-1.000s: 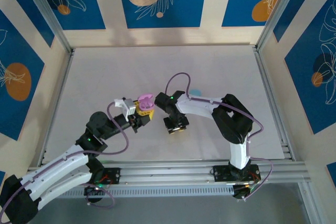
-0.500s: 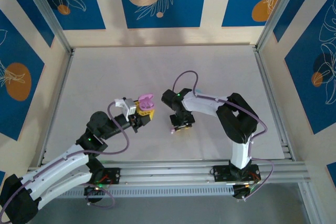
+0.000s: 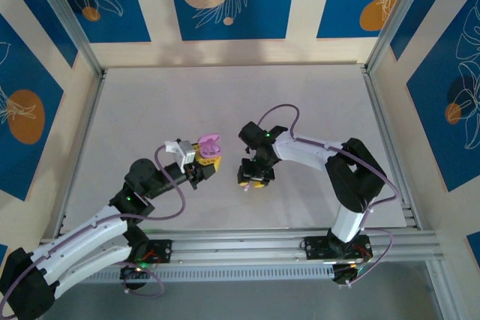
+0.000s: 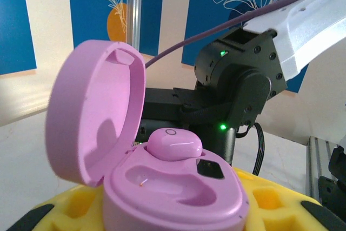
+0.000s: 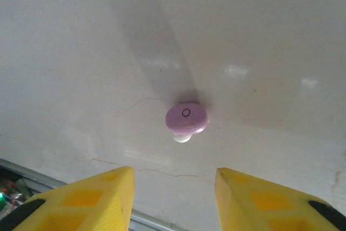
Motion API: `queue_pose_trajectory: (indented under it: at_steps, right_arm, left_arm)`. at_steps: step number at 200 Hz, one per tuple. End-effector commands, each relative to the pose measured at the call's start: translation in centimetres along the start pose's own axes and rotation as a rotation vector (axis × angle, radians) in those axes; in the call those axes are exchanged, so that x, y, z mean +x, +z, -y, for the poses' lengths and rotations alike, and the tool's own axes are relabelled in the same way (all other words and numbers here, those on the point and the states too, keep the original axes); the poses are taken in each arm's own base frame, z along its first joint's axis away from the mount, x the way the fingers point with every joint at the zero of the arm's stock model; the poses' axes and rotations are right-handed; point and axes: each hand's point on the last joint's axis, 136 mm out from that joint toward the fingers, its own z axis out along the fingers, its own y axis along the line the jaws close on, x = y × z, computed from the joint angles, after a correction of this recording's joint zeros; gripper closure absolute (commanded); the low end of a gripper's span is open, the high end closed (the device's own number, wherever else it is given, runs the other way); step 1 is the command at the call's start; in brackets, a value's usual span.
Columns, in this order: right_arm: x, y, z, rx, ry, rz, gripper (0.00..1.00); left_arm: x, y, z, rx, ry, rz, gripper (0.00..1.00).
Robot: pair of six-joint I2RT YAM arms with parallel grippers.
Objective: Insert the wireless bluetooth earbuds into the charging case
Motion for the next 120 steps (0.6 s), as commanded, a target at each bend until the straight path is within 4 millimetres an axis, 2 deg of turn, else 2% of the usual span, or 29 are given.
queue_pose_trajectory:
  at_steps: [1,60,120]
  right_arm:
    - [0.5,0.7,-0.5,-0.061,0.075,-0.054,0.54]
    - [-0.4,1.7,0.2,-0.044,0.093,-0.045,0.54]
    - [-1.2,2.4,0.0,-0.030,0.066,-0.039,0.59]
  left_arm:
    - [-2.3,-0.3,0.3,0.001,0.023,0.075,0.80]
    - [-2.3,-0.3,0.3,0.002,0.019,0.076,0.80]
    - [-2.3,-0.4,0.3,-0.003,0.018,0.075,0.80]
